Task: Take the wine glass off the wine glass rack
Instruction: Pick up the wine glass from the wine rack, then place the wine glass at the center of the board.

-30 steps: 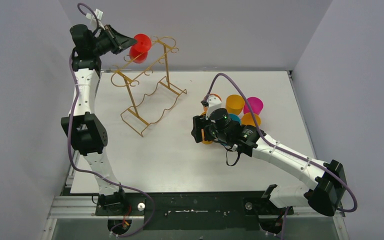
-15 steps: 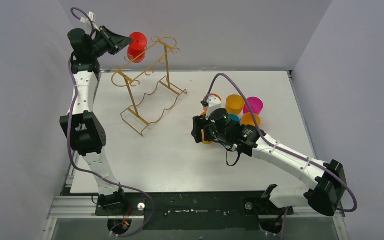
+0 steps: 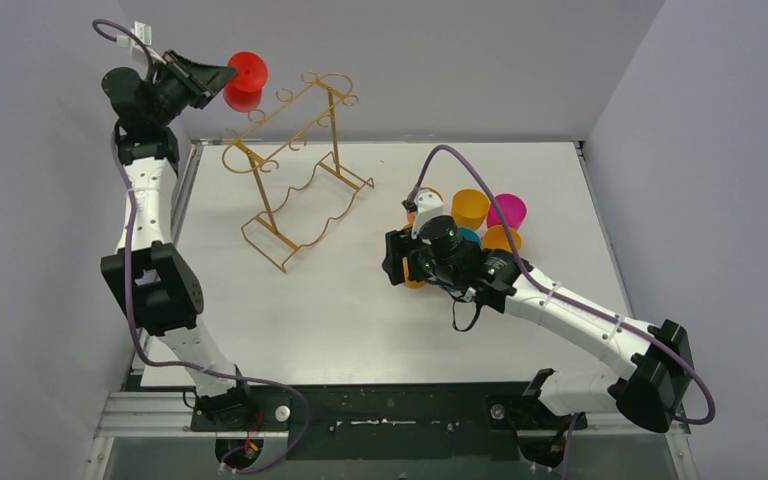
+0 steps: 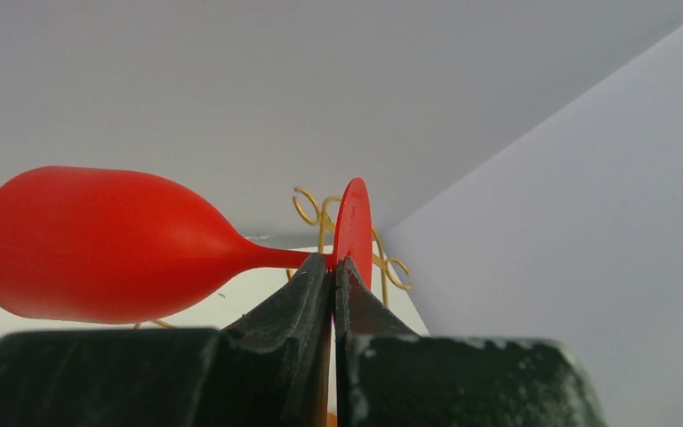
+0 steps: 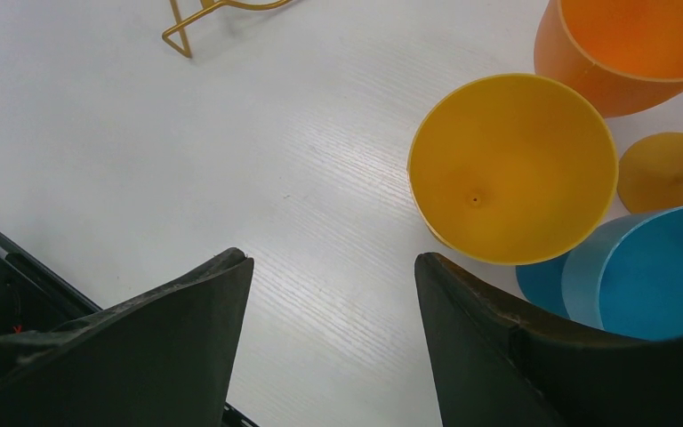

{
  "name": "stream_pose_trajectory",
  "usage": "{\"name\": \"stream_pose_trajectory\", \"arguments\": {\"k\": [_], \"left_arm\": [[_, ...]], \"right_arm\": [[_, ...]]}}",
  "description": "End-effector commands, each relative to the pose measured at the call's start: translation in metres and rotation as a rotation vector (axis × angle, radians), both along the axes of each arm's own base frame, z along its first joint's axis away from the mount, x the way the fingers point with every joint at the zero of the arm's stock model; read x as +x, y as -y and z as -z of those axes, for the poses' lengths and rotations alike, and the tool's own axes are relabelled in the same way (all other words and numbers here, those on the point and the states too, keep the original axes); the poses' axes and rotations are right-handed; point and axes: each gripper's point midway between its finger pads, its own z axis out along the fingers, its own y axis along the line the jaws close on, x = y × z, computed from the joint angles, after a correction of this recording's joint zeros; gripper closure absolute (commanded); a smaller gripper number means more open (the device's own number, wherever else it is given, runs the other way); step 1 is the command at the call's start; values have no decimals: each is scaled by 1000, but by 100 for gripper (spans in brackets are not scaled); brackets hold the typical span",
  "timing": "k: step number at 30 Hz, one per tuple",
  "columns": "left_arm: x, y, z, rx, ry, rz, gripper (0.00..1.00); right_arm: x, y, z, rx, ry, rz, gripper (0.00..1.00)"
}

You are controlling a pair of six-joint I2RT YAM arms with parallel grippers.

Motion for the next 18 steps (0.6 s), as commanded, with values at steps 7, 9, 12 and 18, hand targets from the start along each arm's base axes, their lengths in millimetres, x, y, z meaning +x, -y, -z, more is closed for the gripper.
{"name": "stream_pose_trajectory", "arguments": {"k": [7, 9, 12, 18], "left_arm": [[-94, -70, -39, 154, 136, -337, 100], [-105, -80, -38, 167, 136, -377, 100], [-117, -85, -33, 181, 121, -415, 100], [-144, -90, 0, 222, 34, -525, 100]], "right_arm": [[7, -6, -35, 89, 84, 6, 31], [8, -7, -34, 90, 83, 4, 31], [9, -10, -32, 90, 76, 0, 31], [10, -12, -34, 101, 73, 0, 31]]}}
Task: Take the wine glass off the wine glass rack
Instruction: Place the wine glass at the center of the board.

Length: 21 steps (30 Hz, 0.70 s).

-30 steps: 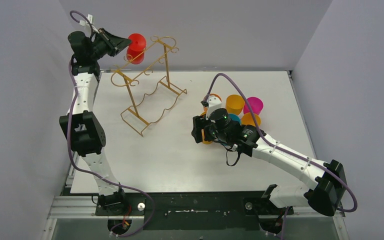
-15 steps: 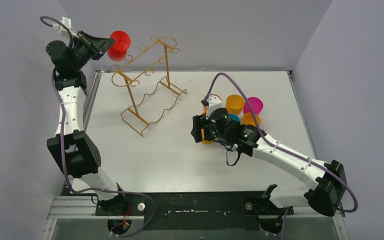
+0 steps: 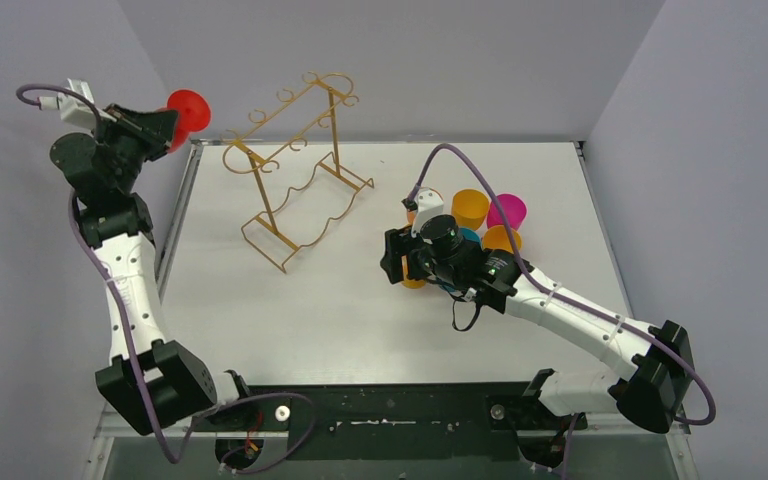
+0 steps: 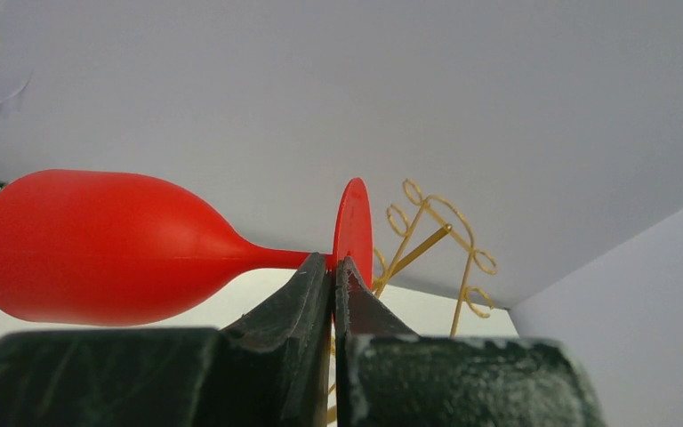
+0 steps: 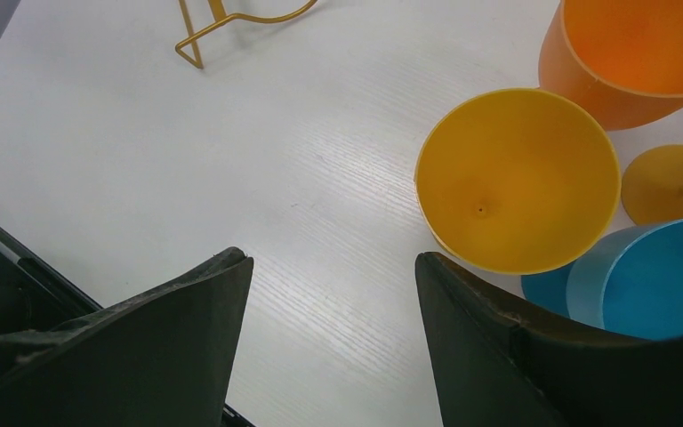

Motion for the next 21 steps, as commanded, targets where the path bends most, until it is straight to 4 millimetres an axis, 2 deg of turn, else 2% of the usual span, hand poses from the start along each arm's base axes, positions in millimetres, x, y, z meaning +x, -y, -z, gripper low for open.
{"name": "stream_pose_trajectory", "arguments": {"k": [1, 5, 11, 15, 18, 21], "left_arm": [[-21, -5, 22, 53, -55, -92, 100], [-34, -5, 36, 53, -114, -122, 100], [-47, -9, 40, -15, -163, -183, 100], [-61, 7, 26, -35, -140, -140, 100], [-71, 26, 10, -33, -104, -72, 100], [-86, 42, 18, -9, -144, -48, 100]], "right_arm": [[8, -10, -30, 82, 62, -2, 31], [8, -13, -35, 94, 82, -21, 31], [8, -13, -37, 114, 84, -11, 31], [8, -12, -38, 125, 88, -4, 31], [12, -9, -42, 128, 107, 18, 31], [16, -7, -48, 133, 123, 44, 31]]}}
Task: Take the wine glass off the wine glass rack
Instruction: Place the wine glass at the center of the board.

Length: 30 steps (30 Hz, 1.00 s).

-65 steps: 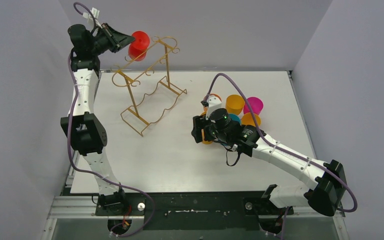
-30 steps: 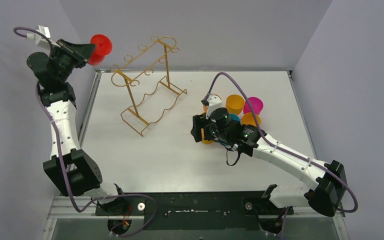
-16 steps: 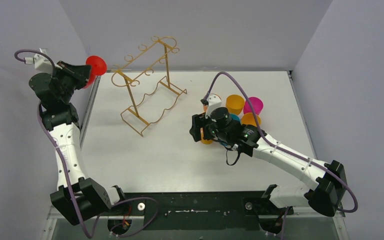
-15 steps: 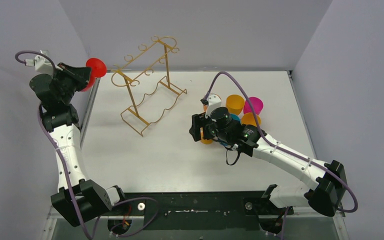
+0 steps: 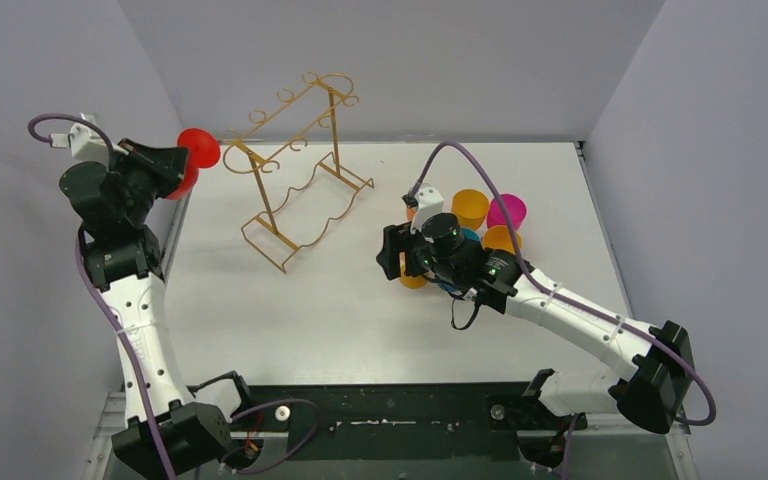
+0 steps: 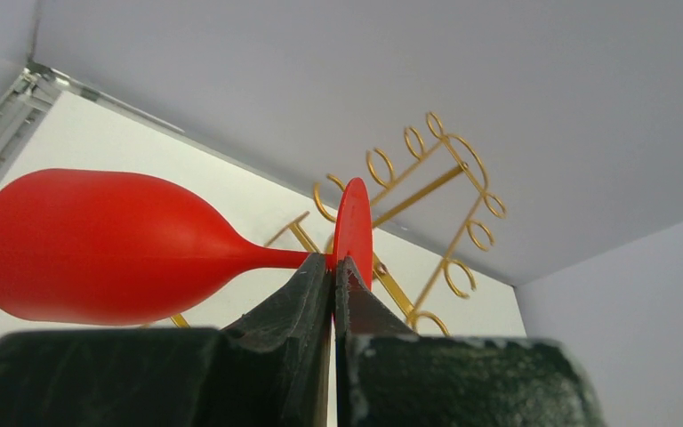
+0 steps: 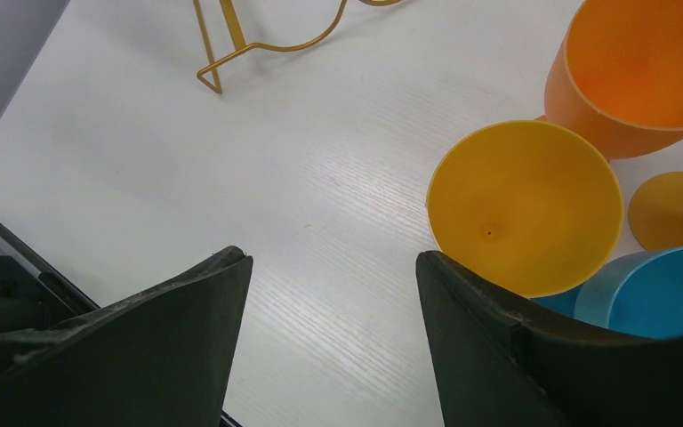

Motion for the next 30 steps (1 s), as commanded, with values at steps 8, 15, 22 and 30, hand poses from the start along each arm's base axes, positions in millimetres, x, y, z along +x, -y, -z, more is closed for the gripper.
{"name": "stream_pose_trajectory", "arguments": {"k": [8, 15, 22, 30], "left_arm": [[-68, 90, 29, 65, -24, 205, 100], [-105, 190, 60, 38, 48, 692, 100], [-123, 238, 80, 97, -1, 930, 100], [-126, 280, 73, -5, 64, 1060, 100]], "right_arm": [[19, 3, -53, 152, 123, 96, 29], [18, 3, -71, 286, 155, 109, 28], [10, -2, -99, 611, 66, -43, 21], [-14, -11, -125, 723, 49, -251, 25]]}}
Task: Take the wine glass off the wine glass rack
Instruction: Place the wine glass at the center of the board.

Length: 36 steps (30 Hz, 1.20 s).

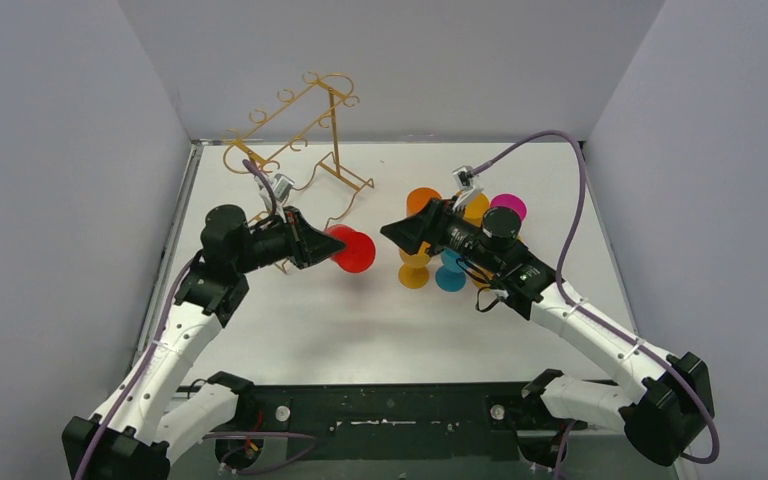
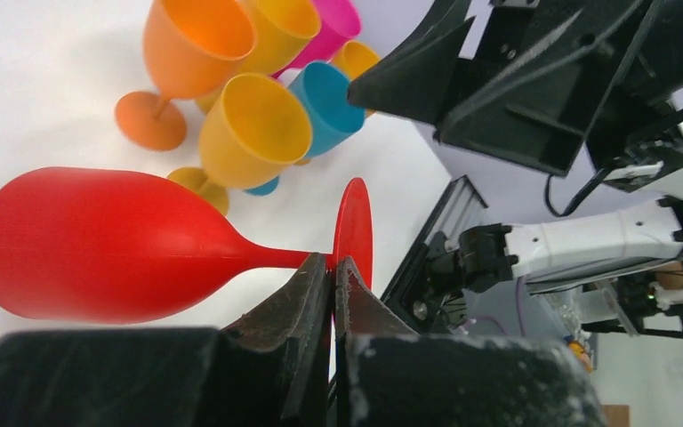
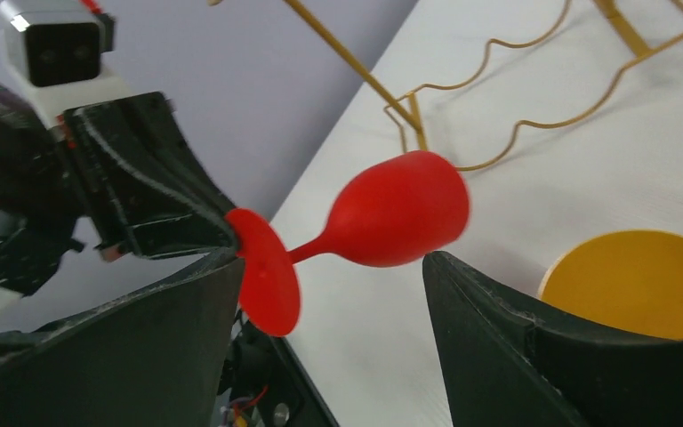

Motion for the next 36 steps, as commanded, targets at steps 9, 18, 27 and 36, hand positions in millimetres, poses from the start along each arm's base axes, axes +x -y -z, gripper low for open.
{"name": "stream_pose_trajectory", "arguments": {"k": [9, 18, 27, 36], "left_arm": [[-11, 28, -53, -141, 198, 162, 100], [-20, 31, -57, -192, 204, 204, 100], [-19, 32, -56, -204, 187, 202, 86], [-45, 38, -37, -208, 121, 370, 46]], "right_arm": [[-37, -27, -49, 149, 70, -276, 47], [-46, -38, -51, 175, 44, -389, 72], [-57, -36, -59, 216, 86, -433, 100], [-42, -26, -55, 144, 151, -314, 100]]}}
